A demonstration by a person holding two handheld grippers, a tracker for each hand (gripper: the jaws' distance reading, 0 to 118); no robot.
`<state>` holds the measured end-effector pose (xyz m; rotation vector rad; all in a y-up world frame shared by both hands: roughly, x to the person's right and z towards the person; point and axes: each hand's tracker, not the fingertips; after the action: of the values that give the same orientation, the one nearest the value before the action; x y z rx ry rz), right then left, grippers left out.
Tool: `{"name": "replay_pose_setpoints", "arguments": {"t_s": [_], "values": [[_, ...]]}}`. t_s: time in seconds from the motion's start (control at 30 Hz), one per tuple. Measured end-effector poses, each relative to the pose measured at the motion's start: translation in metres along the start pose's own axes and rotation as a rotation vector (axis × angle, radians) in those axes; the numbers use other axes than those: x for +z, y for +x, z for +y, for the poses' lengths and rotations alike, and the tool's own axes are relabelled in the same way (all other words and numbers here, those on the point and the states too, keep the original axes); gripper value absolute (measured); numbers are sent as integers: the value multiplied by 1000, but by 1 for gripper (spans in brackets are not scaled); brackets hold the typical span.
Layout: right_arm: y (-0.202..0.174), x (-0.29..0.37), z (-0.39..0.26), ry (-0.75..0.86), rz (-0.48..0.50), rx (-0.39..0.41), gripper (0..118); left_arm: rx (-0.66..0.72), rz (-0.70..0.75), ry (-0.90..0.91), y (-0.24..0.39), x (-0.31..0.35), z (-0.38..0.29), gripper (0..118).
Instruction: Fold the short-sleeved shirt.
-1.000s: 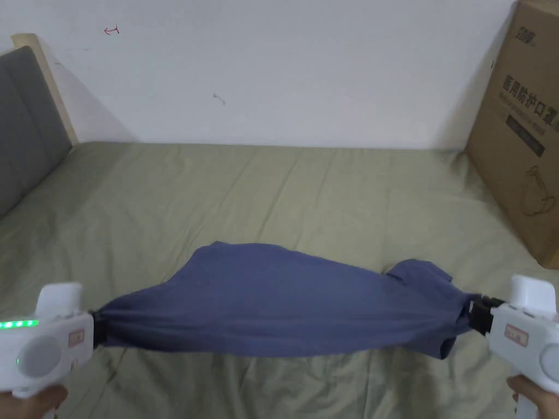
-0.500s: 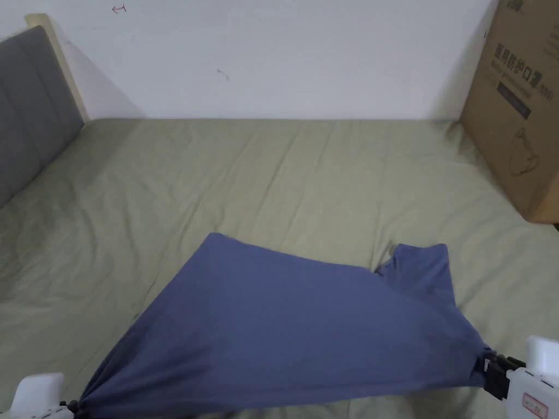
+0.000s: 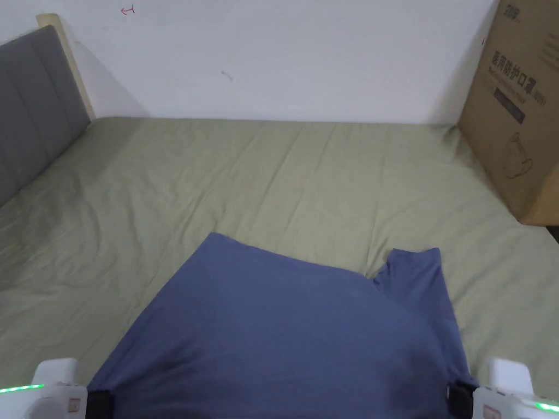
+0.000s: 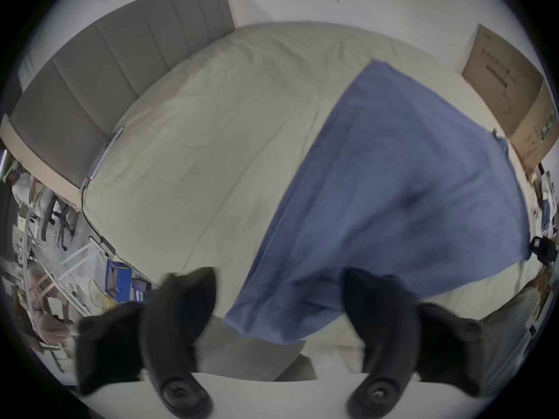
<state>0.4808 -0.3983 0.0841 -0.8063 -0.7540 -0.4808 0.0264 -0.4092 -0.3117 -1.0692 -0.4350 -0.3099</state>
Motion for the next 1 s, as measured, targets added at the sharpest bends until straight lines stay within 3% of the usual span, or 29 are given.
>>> {"name": "replay_pose_setpoints", "arguments": {"t_s": [0.03,0.1,0.4,0.57,0.6,0.63,0.67,0.7,0.73,0.77,1.0], "values": [[-2,11,12,41,19,-1,86,22,-45,54,0,14,7,98],[-8,36,38,152,41,2,100,44,-117,178,7,45,25,98],[-61,138,111,649,46,65,104,-43,-216,737,80,168,95,98],[-86,159,114,762,-11,140,103,-83,-266,880,121,190,108,97],[-90,160,114,767,-21,147,99,-92,-271,895,127,191,109,96],[-94,161,113,768,-31,153,82,-105,-284,903,133,189,110,87],[-97,159,114,774,-37,155,57,-118,-314,911,138,188,110,73],[-100,158,114,779,-45,154,30,-123,-327,909,143,185,110,53],[-101,156,114,781,-46,152,1,-123,-337,905,148,182,110,14],[-103,154,114,788,-50,147,0,-124,-344,899,152,177,113,0],[-107,139,126,772,-13,142,0,-157,-384,782,164,140,137,0]]}}
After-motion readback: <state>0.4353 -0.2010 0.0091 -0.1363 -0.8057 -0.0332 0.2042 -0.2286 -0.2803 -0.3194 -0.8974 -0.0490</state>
